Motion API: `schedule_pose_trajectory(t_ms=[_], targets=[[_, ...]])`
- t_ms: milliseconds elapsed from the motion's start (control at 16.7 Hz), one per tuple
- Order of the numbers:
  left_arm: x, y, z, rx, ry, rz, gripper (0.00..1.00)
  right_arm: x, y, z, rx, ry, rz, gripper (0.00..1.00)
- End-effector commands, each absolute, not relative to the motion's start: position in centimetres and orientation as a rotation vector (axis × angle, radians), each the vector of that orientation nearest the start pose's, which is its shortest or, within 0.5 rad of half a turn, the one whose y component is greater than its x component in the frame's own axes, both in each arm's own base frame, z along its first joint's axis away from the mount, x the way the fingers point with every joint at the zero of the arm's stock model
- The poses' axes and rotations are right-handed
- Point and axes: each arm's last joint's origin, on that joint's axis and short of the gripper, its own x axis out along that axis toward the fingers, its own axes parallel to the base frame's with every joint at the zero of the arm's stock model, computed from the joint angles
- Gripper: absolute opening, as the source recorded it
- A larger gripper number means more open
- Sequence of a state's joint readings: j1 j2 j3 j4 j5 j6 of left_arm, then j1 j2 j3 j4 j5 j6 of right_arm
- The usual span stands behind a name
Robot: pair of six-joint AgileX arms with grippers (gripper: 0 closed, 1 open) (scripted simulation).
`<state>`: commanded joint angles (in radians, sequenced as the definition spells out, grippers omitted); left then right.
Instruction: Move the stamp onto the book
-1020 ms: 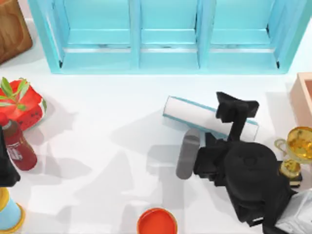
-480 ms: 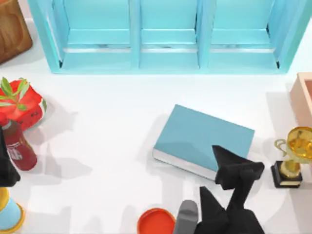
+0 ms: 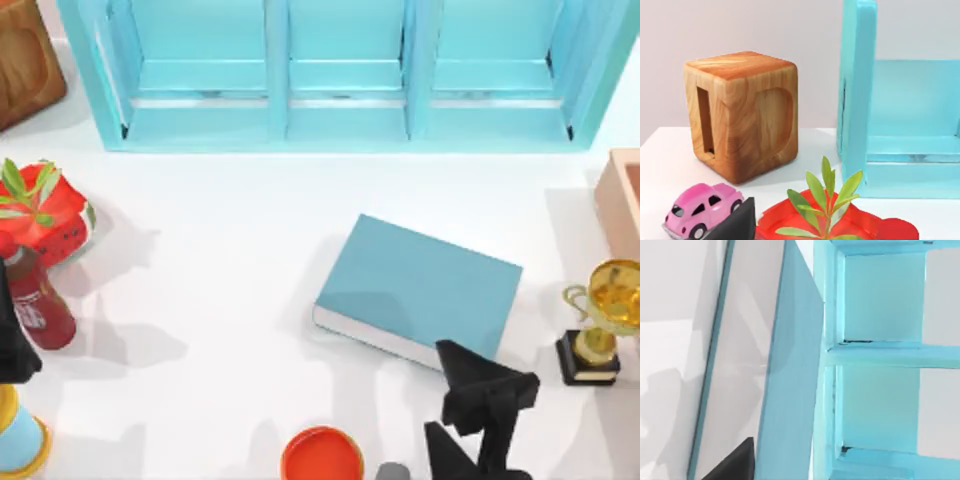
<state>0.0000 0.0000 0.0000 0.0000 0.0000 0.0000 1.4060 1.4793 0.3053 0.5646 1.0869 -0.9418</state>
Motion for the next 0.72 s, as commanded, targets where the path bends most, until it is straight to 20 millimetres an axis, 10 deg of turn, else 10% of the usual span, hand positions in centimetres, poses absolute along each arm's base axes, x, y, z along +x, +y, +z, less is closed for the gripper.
schedule_pose_trajectory(t_ms=[300, 720], targets=[[10.6, -0.1, 16.0, 0.000, 0.000, 0.000, 1.00, 9.3, 22.5, 12.7, -1.422, 0.122, 0.315, 1.00], [10.6, -0.1, 16.0, 0.000, 0.000, 0.000, 1.00, 19.7, 21.4, 17.9, -1.127, 0.385, 0.097, 1.00]])
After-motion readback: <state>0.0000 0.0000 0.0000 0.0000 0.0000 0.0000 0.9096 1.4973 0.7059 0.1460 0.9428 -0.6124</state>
